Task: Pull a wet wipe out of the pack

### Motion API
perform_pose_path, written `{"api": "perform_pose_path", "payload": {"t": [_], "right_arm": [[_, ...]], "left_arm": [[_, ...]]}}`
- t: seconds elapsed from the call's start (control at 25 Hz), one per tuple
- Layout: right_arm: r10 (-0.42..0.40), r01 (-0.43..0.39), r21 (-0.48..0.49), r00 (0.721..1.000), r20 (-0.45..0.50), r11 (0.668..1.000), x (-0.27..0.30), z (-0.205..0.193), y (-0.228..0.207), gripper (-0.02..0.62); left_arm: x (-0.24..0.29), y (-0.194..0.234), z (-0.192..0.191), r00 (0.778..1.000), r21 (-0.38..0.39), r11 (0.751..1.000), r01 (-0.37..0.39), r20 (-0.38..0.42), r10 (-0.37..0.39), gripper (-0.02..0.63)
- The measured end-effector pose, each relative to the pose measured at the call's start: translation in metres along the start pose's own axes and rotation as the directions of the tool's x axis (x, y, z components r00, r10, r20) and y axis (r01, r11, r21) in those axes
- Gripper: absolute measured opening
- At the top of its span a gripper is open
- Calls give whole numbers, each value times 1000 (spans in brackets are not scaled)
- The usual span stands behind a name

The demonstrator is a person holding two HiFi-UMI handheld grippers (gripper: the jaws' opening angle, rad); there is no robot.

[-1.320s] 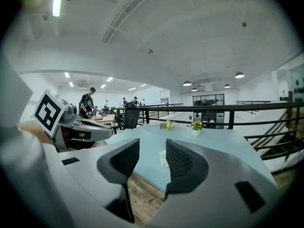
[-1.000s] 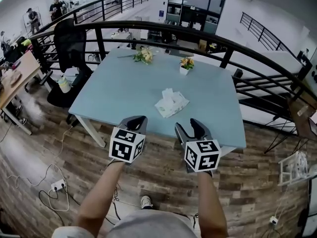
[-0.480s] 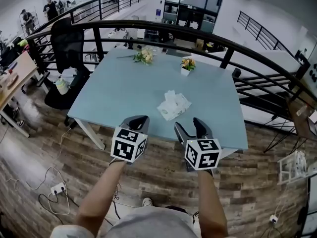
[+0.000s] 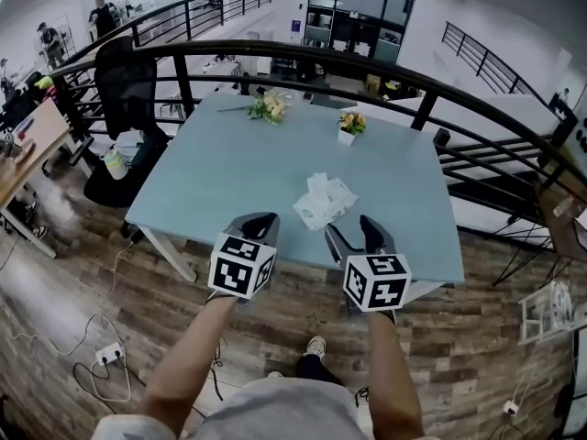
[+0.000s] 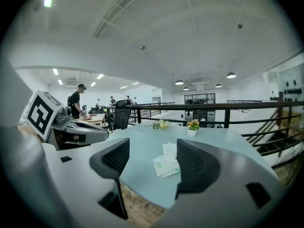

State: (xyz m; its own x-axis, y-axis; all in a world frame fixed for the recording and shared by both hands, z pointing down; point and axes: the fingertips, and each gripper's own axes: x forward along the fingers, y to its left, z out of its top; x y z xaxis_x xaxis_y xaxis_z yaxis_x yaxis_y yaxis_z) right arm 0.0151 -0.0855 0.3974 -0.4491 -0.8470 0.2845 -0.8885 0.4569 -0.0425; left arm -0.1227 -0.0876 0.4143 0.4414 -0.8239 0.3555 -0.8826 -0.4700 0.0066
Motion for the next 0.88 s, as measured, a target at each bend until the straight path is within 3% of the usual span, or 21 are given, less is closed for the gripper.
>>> {"api": "perform_pose_path", "payload": {"t": [0.36,0.88], "right_arm": [[11,-10,4,1000,-5,1000,31,1,-26,293],[41,-41,2,999,-10,999,99,24,-105,293]], "left_arm": [[36,10,7,1000,6,1000,-10,-7,10,-5],[128,29,44,998,-3,998,-59,-10,59,-5]]}}
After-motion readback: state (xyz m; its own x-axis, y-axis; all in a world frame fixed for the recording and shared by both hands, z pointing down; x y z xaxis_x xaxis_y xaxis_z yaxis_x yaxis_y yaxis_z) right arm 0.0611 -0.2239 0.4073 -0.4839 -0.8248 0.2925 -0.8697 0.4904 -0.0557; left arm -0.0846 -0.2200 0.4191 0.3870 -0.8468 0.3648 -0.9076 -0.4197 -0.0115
